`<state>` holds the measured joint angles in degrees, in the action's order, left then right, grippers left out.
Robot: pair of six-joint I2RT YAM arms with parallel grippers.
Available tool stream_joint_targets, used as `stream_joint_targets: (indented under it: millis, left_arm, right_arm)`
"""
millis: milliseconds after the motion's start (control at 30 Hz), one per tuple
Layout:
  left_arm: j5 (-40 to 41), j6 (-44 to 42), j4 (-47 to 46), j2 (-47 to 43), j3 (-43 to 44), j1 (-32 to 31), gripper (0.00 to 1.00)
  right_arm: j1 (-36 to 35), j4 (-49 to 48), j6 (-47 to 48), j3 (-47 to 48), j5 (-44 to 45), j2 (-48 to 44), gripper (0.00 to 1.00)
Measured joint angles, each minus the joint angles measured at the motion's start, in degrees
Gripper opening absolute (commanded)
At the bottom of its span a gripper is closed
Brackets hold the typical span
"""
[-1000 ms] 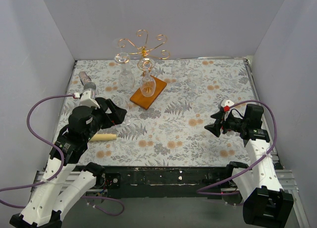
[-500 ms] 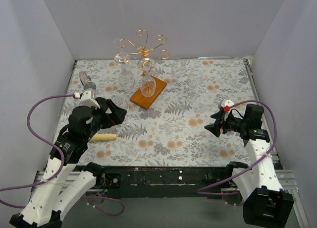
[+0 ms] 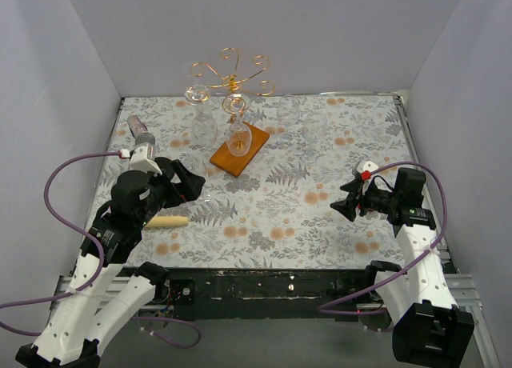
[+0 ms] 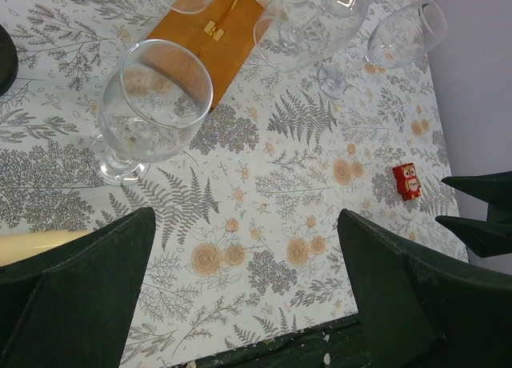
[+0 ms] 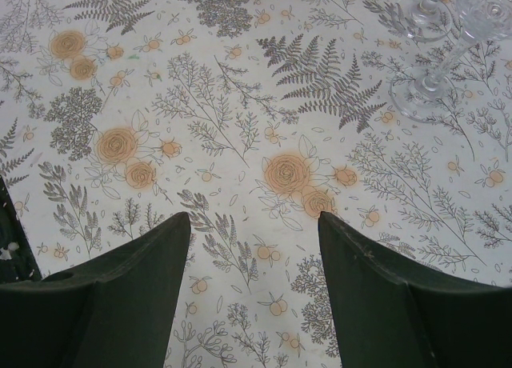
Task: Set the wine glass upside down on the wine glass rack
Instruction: Pick up the wine glass at the center of the board.
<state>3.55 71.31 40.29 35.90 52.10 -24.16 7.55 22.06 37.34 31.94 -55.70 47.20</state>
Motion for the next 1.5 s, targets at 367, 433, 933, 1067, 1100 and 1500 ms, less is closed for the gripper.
stream_joint_targets:
  millis: [367,433,933,1067,1100,1500]
  left_arm:
    - [-1.0,0.1,0.0,0.1,0.0,0.0,0.98]
    - [-1.0,0.1,0.0,0.1,0.0,0.0,0.98]
    - [-1.0,0.1,0.0,0.1,0.0,0.0,0.98]
    - [-1.0,0.1,0.0,0.1,0.0,0.0,0.98]
    - [-1.0,0.1,0.0,0.1,0.0,0.0,0.98]
    - [-1.0,0.0,0.0,0.5,0.0,0.0,0.98]
  right_arm:
    - [0.0,0.0,0.0,0.0,0.0,0.0,0.73]
    - [0.0,0.0,0.1,0.0,0.0,0.0,0.73]
    - [0.0,0.0,0.1,0.0,0.0,0.0,0.73]
    - [0.0,0.0,0.1,0.0,0.0,0.0,0.73]
    - [0.0,0.0,0.1,0.0,0.0,0.0,0.73]
    - [0.0,0.0,0.2,0.0,0.0,0.0,0.73]
